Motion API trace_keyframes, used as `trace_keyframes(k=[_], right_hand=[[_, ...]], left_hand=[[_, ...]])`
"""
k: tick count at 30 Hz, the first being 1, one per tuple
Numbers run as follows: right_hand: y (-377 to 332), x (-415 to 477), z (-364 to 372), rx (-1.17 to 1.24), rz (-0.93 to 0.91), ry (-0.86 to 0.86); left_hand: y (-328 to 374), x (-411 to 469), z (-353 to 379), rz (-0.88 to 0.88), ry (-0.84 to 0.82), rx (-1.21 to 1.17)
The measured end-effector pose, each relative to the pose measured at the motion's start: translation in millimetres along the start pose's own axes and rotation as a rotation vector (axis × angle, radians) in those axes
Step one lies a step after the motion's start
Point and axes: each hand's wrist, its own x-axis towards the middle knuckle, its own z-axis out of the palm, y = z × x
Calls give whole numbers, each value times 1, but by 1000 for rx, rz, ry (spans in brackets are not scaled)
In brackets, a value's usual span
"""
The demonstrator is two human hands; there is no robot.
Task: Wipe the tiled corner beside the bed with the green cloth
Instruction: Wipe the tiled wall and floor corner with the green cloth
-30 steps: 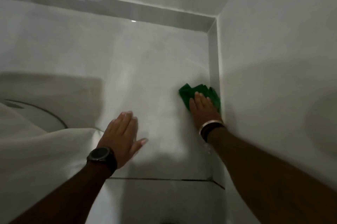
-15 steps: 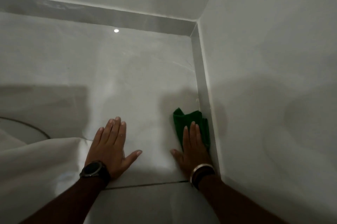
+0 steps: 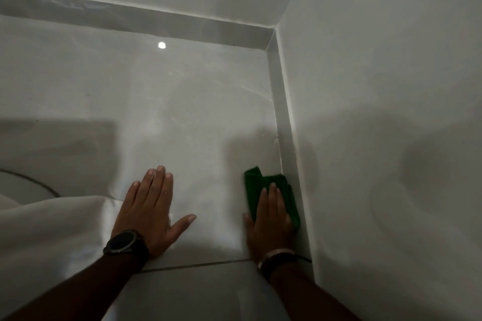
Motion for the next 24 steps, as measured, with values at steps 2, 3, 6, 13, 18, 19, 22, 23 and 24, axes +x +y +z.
trace_keyframes(k=[2,3,6,13,18,19,22,23,24], right_hand=[[-5,33,-7,-39,-42,3],[-8,50,-10,-42,-44,-4],[-24,96,-22,-42,-39,-8],[-33,175,-57,-183,-35,-144],[-26,168,-41,-265,-142,-93],[-25,165,-39,-262,-148,-98],[-19,148,-36,-256,-145,-112],[-16,138,-34,-241,-130,-117],[-14,124,-31,-220,-113,-121]], left_hand=[[-1,0,0,3,0,3],[0,0,1,4,3,3],[0,0,2,3,17,-8],[0,3,4,3,34,4],[0,4,4,6,20,21],[-1,4,3,8,18,20],[0,4,1,18,16,17],[0,4,0,19,10,16],[-1,4,-1,17,5,15]])
